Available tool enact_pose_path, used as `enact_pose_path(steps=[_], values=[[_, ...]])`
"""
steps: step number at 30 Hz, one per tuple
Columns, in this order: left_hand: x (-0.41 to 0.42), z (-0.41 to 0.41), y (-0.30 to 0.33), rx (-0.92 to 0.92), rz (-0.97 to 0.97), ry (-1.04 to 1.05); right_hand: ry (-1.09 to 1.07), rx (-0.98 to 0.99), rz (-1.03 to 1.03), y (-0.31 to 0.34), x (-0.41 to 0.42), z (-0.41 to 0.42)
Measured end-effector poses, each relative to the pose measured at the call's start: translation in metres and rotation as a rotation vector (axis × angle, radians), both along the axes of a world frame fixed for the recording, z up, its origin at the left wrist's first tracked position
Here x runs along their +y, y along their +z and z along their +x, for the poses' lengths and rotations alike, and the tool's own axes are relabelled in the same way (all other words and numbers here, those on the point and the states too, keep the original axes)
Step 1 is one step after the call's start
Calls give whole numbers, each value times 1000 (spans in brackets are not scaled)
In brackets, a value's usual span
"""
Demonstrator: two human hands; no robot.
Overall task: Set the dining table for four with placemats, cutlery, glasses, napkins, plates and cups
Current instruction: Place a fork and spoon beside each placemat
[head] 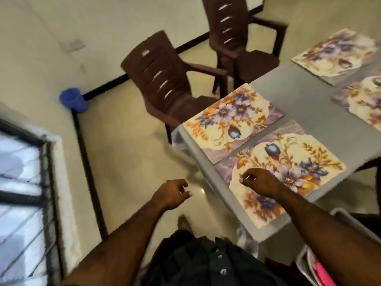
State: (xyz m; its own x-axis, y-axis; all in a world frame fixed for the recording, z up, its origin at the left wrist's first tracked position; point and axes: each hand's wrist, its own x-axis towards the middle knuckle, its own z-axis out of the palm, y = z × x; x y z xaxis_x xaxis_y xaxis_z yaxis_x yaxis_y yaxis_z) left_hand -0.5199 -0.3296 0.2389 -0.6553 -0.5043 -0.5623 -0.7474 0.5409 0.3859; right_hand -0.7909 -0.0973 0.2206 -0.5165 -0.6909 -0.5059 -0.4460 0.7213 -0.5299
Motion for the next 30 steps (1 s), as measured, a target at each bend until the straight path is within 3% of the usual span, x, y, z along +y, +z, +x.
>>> enact_pose_path(steps=[7,11,16,20,26,30], values=[[-160,-191,-22,83,-151,-421,-283,96,64,-32,-61,-47],[-234,-270,-54,144,-418,-899,-423,145,58,-57,-119,-34],[-295,-316,-75,168,-353,-1292,-497,157,373,-60,-186,-3],[-308,-355,-90,118,-272,-1380,-599,139,474,-55,-205,-20],[-289,-460,-91,170,-261,-1353,-689,234,492,-67,-186,-114],[-294,-484,-87,43,-259,-1437,-690,192,504,-71,-183,-130]])
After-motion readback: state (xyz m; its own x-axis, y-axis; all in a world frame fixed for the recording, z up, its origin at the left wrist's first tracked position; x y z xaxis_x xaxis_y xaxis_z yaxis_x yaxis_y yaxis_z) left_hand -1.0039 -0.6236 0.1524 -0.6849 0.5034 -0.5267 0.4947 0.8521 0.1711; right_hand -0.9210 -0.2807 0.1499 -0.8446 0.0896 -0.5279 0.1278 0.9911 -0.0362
